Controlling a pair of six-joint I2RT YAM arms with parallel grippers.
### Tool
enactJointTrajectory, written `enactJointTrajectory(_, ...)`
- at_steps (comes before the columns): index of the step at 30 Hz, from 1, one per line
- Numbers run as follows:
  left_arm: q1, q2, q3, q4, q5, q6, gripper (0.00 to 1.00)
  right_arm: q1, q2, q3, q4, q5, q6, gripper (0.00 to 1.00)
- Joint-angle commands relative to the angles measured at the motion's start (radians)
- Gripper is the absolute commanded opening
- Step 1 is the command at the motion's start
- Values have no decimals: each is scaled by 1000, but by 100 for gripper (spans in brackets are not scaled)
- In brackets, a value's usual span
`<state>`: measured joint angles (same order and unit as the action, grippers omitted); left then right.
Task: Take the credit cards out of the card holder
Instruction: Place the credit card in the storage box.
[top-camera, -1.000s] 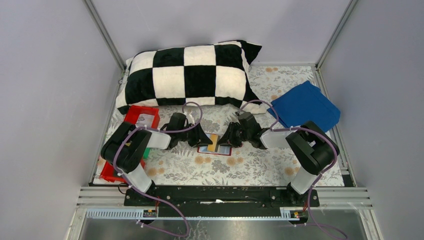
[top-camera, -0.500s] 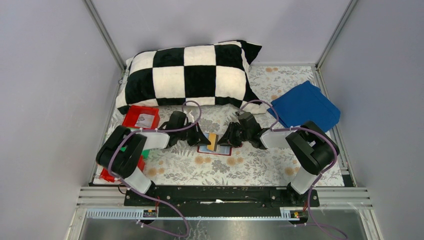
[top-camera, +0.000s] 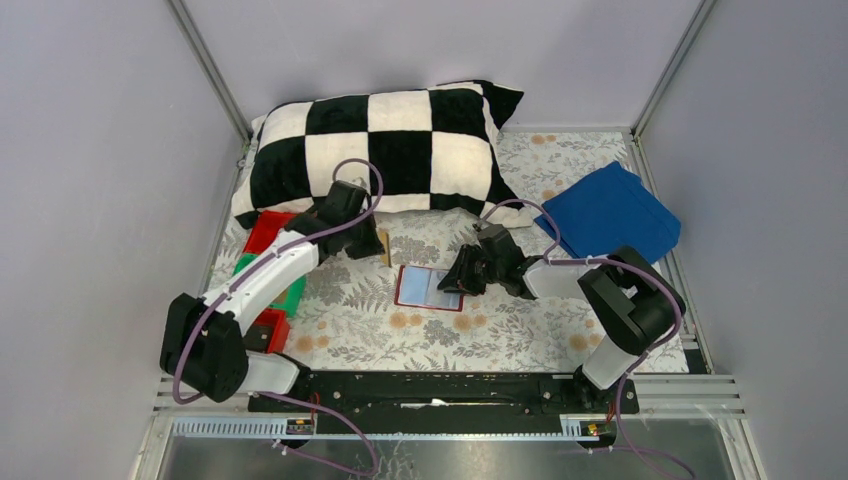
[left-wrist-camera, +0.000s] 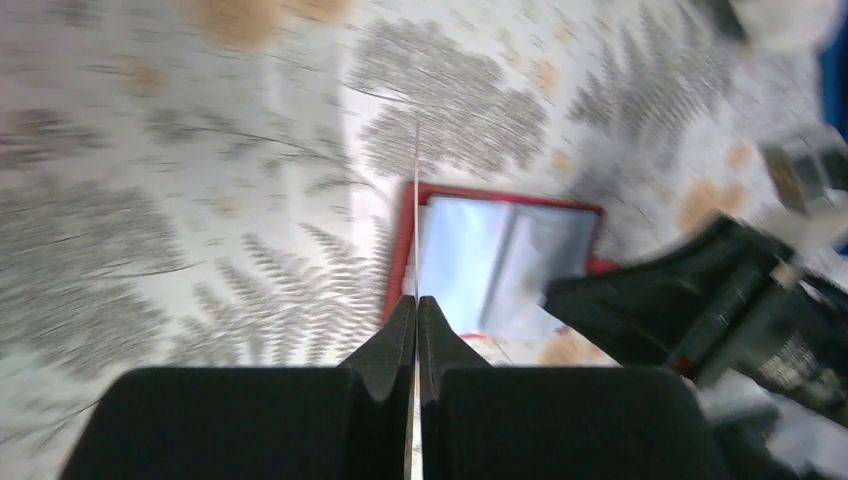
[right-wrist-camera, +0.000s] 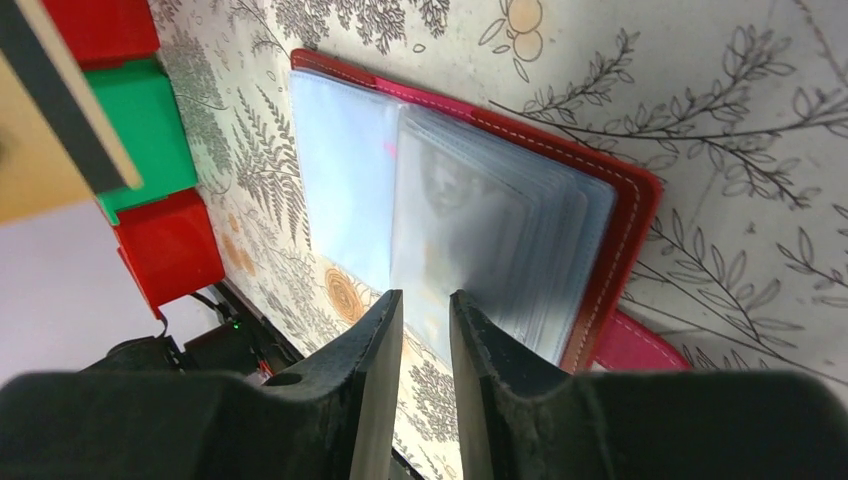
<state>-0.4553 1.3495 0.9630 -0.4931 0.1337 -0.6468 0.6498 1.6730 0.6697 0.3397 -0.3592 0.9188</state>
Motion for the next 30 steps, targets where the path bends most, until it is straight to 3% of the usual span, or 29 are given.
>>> enactJointTrajectory(1, 1, -16, 171, -392, -438, -78, 0, 2, -57, 25, -159, 63, -66, 32)
enactJointTrajectory(7, 3, 114, 393, -787, -892, -307, 0, 2, -106, 63, -237, 93, -110, 34)
enactJointTrajectory(10, 3, 205, 481, -964, -1012, -412, 0, 1, -107, 68, -241, 84, -113, 34)
enactJointTrajectory(20, 16, 241, 459, -966, -988, -566, 0, 2, -118, 57, -263, 93, -120, 34)
enactJointTrajectory(30, 194, 167, 404, -964, -984, -547, 0, 2, -107, 84, -287, 111, -119, 34)
